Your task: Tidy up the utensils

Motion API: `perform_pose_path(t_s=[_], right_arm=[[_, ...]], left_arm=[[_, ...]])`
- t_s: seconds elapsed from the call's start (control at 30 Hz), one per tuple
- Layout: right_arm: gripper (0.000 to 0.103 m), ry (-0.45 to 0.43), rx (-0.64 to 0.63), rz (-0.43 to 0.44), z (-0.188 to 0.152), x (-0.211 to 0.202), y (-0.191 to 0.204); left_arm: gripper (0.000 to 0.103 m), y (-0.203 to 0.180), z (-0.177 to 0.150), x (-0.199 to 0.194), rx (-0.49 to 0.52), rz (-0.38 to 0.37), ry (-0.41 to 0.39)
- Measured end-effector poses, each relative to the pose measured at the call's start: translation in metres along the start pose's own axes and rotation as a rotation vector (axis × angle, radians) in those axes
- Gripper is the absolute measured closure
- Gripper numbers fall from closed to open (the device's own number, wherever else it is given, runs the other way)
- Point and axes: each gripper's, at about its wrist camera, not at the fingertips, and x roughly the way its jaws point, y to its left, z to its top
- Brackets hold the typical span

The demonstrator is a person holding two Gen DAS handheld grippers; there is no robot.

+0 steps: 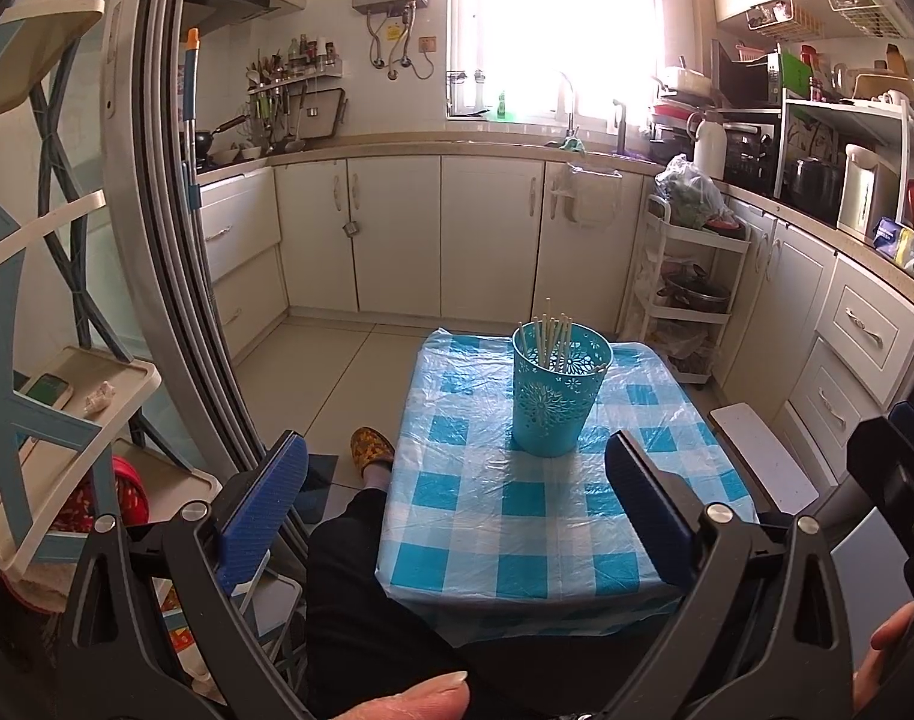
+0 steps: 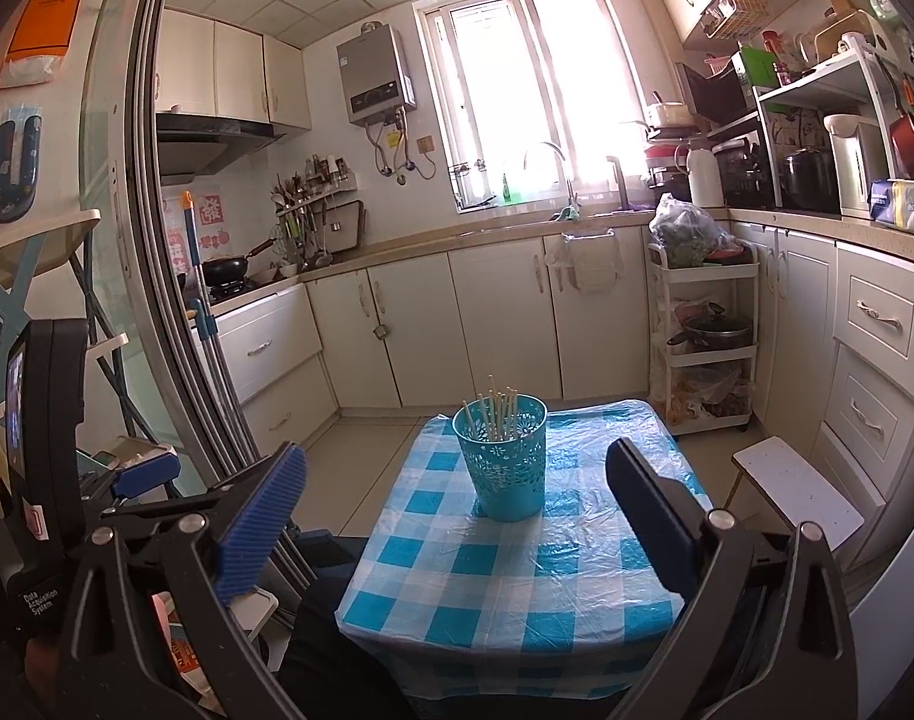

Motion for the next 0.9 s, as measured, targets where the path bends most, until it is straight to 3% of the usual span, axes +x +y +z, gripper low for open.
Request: perform_pose_path(t_s=[0.9], right_arm=[[0.007, -0.004, -0.001, 0.001, 0.0025, -0.0055, -0.0021]], left_arm=[[0.008, -0.0006, -0.0023, -0.0021, 0.004, 0.002, -0.001]])
